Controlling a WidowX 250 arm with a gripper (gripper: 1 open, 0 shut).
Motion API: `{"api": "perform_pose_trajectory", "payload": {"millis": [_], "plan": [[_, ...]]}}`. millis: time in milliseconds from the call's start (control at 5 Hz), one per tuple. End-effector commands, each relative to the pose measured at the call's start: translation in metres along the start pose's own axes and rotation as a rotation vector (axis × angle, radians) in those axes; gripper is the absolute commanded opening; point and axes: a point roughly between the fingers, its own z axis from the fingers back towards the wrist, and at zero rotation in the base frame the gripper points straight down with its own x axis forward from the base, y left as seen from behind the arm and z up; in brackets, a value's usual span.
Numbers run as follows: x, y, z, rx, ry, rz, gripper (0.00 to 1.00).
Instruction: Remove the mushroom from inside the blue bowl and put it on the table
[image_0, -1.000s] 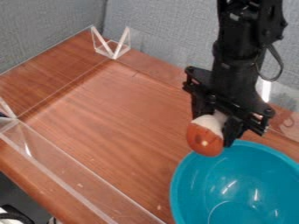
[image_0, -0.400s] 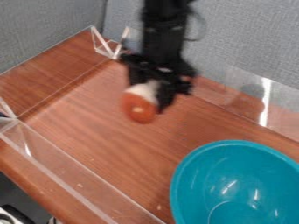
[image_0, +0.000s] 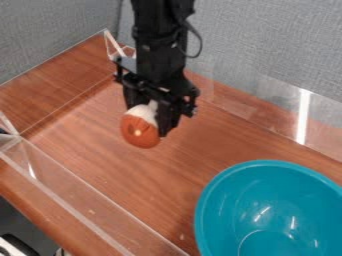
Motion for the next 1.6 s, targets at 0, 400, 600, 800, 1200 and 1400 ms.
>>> {"api": "perform_pose_trajectory", "payload": {"millis": [0,400,600,800,1200,1400], "plan": [[0.001,0.008,-0.011,0.007,0.013,0.009,0.0],[-0.003,0.009,-0.045,0.016,0.079,0.011,0.0],[-0.003,0.01,-0.054,0.019,0.096,0.016,0.0],[-0.002,0.009,-0.051,0.029,0.09,0.023,1.0],[-0.002,0.009,-0.042,0.036,0.081,0.029,0.0],[-0.001,0.008,-0.032,0.042,0.07,0.032,0.0]]}}
